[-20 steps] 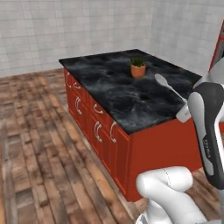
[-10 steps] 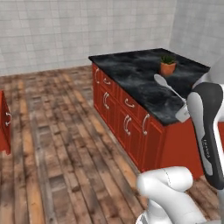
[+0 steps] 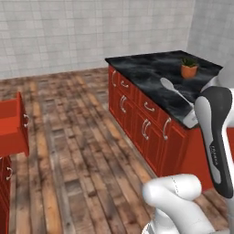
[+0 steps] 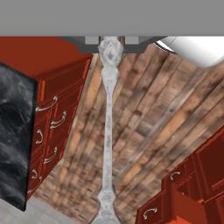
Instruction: Organize the utensils by type. Pick up the wooden spoons from the counter and place them in the open cabinet. Then pick up the metallic utensils from the counter and place them in the open drawer.
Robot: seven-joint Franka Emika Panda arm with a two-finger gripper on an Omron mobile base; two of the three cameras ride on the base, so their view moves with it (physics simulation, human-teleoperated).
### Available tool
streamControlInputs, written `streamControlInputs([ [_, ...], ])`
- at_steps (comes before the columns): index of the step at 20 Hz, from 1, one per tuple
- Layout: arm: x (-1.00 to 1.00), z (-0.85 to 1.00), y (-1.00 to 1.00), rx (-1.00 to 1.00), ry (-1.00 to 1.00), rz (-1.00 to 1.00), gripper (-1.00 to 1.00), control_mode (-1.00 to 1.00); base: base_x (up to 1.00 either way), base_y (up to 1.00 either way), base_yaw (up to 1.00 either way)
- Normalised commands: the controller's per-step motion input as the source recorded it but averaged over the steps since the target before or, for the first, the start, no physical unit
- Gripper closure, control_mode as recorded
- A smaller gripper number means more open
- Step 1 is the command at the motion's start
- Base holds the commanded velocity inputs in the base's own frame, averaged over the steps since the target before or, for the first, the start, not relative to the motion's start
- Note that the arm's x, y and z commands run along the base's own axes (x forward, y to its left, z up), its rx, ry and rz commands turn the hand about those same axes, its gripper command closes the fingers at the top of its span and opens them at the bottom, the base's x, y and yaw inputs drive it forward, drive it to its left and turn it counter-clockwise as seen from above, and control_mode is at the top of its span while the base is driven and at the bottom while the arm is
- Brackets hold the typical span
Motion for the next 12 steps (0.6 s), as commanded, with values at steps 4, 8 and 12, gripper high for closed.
streamControlInputs([
  [4, 0.0, 0.0, 0.0, 0.0, 0.0, 0.0, 1.0, 1.0, 0.26, 0.56, 0.08],
  [8, 0.0, 0.0, 0.0, 0.0, 0.0, 0.0, 1.0, 1.0, 0.53, 0.63, 0.05],
  [12, 0.0, 0.0, 0.0, 0.0, 0.0, 0.0, 1.0, 1.0, 0.69, 0.59, 0.04],
])
